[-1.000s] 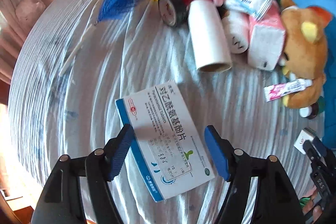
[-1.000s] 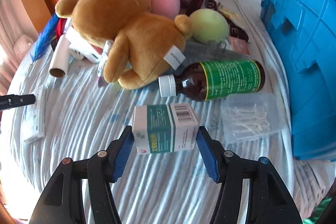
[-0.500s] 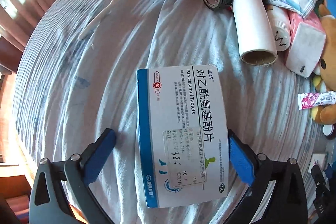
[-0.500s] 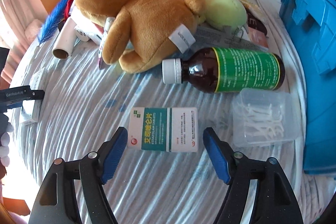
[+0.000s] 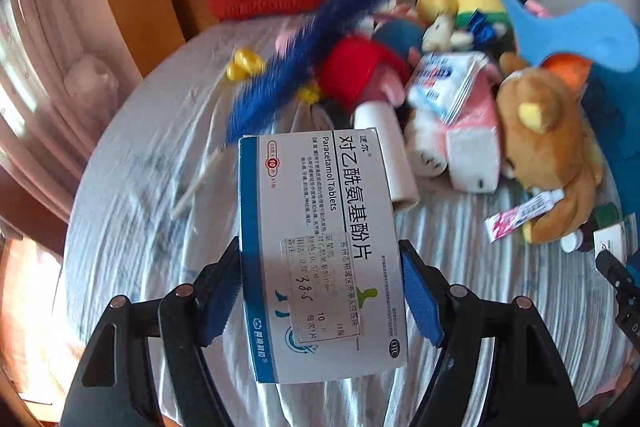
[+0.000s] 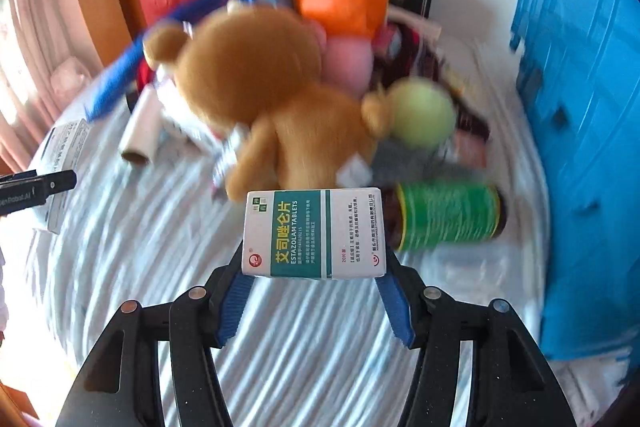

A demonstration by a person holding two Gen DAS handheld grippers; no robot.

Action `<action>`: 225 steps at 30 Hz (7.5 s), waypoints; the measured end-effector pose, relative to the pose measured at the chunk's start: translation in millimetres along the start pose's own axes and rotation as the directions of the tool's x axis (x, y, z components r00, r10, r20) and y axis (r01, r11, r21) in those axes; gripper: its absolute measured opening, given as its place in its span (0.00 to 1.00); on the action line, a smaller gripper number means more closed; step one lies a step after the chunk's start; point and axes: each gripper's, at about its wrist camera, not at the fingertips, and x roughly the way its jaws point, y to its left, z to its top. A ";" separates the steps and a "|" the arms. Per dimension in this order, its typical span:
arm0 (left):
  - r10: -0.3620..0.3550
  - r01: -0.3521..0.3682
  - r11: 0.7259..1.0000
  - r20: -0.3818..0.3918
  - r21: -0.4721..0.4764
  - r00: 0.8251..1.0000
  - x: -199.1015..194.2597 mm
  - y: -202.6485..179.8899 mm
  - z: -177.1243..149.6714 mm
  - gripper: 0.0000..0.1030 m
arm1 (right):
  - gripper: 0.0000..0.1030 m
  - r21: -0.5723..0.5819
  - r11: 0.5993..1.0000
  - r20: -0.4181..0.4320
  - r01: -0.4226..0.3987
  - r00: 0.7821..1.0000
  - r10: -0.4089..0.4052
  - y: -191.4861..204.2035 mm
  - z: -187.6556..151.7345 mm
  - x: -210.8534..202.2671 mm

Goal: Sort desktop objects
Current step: 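Lift the paracetamol box and estazolam box and carry both over the blue crate, then open both tools to drop the two medicine boxes into the crate, then withdraw both tools from the crate back to the pile, then grasp the brown plush bear with the right tool while the left tool steadies it, then carry the brown plush bear over the crate with the right tool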

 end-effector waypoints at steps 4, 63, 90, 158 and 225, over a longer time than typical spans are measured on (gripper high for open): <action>-0.066 0.053 0.996 0.175 0.078 0.982 -49.9 -12.2 23.1 0.71 | 0.57 0.015 0.999 0.146 0.029 0.989 -0.031 4.2 28.7 -43.4; -0.565 0.405 0.793 0.301 0.456 0.768 -274.9 -475.4 37.1 0.81 | 1.00 0.318 0.815 0.360 0.485 0.734 -0.576 -370.6 -10.2 -283.7; -0.344 0.312 0.937 0.557 0.155 0.756 -267.1 -276.1 43.0 0.81 | 1.00 0.204 0.943 0.650 0.264 0.683 -0.332 -240.1 17.5 -304.7; -0.189 0.195 0.973 -0.064 0.124 0.980 35.9 -89.3 60.5 0.82 | 0.94 0.045 0.999 -0.023 0.000 1.000 0.001 16.5 -20.3 -0.7; -0.402 0.394 0.869 -0.037 0.299 0.915 -85.3 -66.9 -52.3 0.82 | 0.61 0.164 0.976 0.015 -0.140 0.990 0.139 22.3 -21.5 -77.4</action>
